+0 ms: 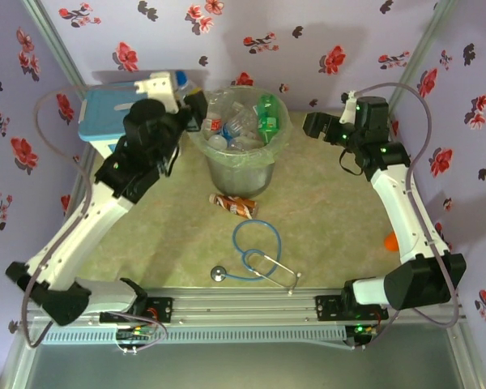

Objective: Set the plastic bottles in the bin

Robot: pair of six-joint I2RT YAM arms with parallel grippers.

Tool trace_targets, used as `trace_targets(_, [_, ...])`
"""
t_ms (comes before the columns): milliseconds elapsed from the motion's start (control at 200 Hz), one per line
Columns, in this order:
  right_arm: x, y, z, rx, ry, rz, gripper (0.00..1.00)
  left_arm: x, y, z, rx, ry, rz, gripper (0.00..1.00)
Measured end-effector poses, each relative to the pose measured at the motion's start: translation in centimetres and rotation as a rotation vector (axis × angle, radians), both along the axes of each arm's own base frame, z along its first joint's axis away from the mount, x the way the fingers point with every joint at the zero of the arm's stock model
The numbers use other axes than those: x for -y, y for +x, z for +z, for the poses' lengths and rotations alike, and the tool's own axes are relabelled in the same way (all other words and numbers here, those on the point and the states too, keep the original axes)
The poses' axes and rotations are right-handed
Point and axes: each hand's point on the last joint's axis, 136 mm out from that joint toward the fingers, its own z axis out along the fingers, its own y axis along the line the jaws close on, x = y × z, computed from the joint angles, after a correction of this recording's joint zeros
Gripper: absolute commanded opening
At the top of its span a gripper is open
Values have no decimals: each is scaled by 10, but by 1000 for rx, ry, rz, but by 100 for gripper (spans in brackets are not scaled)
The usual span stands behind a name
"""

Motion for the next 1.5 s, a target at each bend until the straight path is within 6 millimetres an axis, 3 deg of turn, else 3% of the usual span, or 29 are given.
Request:
trace_targets(85, [1,-2,0,1,-3,-6,96,19,20,8,12,126,-44,20])
trace_targets(175, [2,-3,2,7,-5,-10,96,41,42,1,-11,243,-104,21])
trace_targets(420, [3,-3,3,10,-8,-16,96,82,89,-61,-177,421,-258,21])
trace_targets(590, [4,-3,3,10,-8,-16,96,97,106,-80,-243,453,-321,20])
trace_targets(1020, [4,-3,3,10,-8,-16,96,120,134,-73,-127,408,-335,18])
trace_targets(1340, [3,-2,1,5,-9,-16,96,142,167,-98,-64,359,-324,18])
trace_targets(1500, [3,-1,0,3,-11,-15,96,143,181,-112,-58,358,-297,19])
